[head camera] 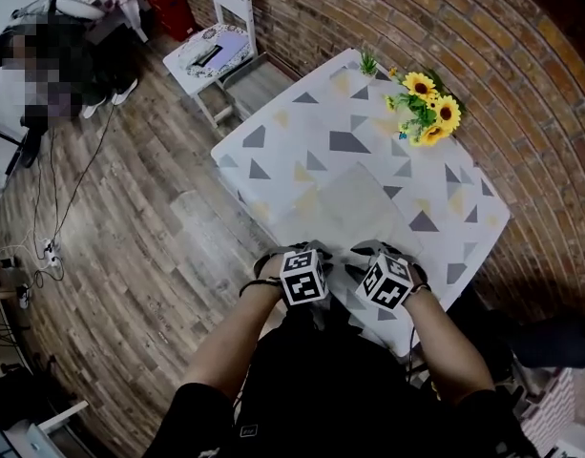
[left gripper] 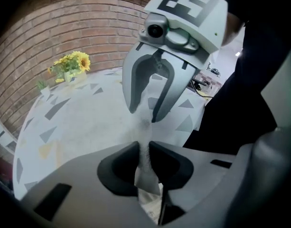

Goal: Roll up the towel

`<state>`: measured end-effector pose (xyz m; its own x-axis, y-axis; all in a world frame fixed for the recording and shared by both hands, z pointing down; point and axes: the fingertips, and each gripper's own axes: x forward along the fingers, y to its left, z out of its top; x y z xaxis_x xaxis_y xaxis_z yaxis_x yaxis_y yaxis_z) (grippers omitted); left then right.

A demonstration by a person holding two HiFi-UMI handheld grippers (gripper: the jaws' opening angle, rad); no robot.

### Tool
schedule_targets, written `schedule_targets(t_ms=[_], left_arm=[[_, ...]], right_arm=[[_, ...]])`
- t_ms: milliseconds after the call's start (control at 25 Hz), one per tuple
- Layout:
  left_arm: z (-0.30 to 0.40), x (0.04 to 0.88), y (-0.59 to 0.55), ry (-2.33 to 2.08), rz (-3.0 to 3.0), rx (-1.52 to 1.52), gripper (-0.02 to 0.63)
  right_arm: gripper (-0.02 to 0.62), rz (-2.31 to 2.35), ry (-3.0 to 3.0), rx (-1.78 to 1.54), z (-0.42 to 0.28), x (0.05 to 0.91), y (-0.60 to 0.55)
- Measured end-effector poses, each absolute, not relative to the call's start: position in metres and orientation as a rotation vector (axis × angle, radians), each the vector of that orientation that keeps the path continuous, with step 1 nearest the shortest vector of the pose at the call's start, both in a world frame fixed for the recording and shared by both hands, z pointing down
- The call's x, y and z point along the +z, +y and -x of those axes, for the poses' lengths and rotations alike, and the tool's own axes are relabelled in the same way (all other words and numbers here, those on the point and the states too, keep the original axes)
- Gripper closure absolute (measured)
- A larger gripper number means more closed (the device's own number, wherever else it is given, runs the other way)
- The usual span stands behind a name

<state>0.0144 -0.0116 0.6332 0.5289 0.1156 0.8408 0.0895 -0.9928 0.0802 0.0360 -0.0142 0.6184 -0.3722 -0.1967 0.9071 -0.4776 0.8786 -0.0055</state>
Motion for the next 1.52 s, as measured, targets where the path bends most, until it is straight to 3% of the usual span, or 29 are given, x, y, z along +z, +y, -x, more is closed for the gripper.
schedule_targets(t_ms=[160, 360, 520, 920, 1520], left_arm=[[-0.013, 0.631, -0.02, 0.205, -2.752, 1.481, 0.519], [-0.012, 0.628, -0.028, 0.218, -2.805, 1.504, 0.485], [-0.012, 0.625, -0.02, 0.274, -2.82, 1.595, 0.433], [-0.017, 0.628, -0.051, -0.007, -2.786, 1.74, 0.43], [-0.021, 0.633, -0.065, 0.138, -2.838, 1.68, 0.43]], right_arm=[[0.43, -0.473, -1.877, 0.25, -0.032, 0.631, -0.01], [0.512, -0.562, -1.824, 0.281, -0.043, 0.642, -0.02], [0.541, -0.573, -1.858, 0.376, -0.044, 0.641, -0.021], [0.528, -0.574, -1.937, 0.512, -0.055, 0.634, -0.044], [0.508, -0.647, -1.888, 0.571, -0.072, 0.643, -0.085]])
